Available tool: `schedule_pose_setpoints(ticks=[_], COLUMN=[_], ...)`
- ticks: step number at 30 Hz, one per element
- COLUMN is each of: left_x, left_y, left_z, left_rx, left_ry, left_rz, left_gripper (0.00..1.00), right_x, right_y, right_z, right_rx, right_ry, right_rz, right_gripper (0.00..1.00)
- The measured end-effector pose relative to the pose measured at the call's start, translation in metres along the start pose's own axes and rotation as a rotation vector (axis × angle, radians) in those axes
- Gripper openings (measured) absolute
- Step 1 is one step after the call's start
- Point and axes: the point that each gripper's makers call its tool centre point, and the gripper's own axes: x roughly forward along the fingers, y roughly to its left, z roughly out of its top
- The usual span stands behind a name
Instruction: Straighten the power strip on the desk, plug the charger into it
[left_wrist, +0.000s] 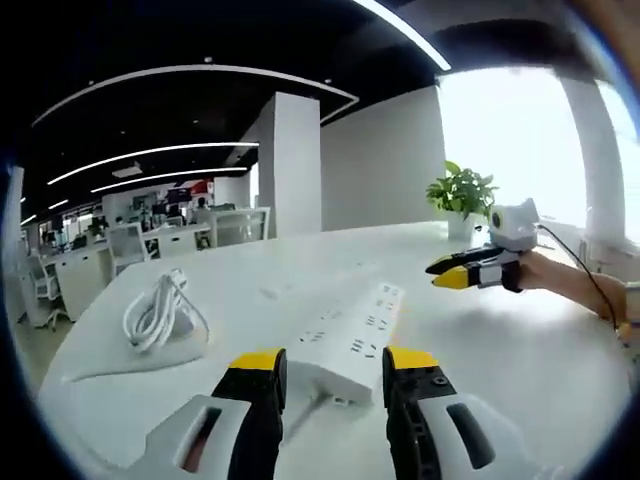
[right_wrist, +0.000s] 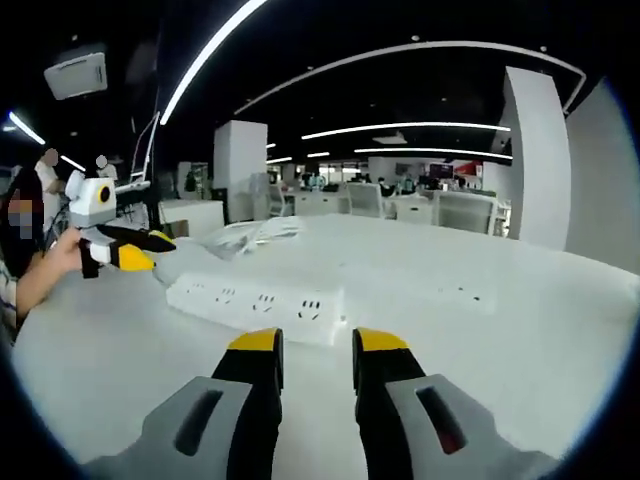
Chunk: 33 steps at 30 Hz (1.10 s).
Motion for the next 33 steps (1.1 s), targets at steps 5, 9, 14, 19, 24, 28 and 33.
schedule_pose_setpoints(ticks=[5, 9, 14, 19, 24, 28, 33], left_x=[0.002, 0.003, 0.006, 0.009, 0.012, 0.015, 0.018], left_y=[-0.005, -0.008, -0.012, -0.016, -0.017, -0.018, -0.019], left_z=[-0.006, -0.013, -0.020, -0.024, -0.026, -0.028, -0.029], left_rx=[-0.003, -0.013, -0.019, -0.021, -0.036, -0.047, -0.048], left_ry=[0.017, 0.033, 0.055, 0.068, 0.080, 0.083, 0.083], left_rz=[-0.014, -0.022, -0.031, -0.041, -0.053, -0.060, -0.064], left_gripper=[0.39, 0.39, 0.39, 0.39, 0.38, 0.38, 0.37], right_x=[0.004, 0.009, 0.015, 0.018, 0.020, 0.023, 0.027], right_y=[-0.002, 0.000, 0.002, 0.003, 0.003, 0.004, 0.007], right_z=[-0.006, -0.008, -0.013, -0.018, -0.016, -0.015, -0.018], right_rx=[0.007, 0.021, 0.032, 0.029, 0.032, 0.026, 0.023], right_ry=[0.021, 0.021, 0.030, 0.040, 0.029, 0.027, 0.034], right_rz=[0.005, 0.028, 0.045, 0.052, 0.061, 0.076, 0.093], right_gripper=[0.26, 0.26, 0.25, 0.25, 0.25, 0.24, 0.24])
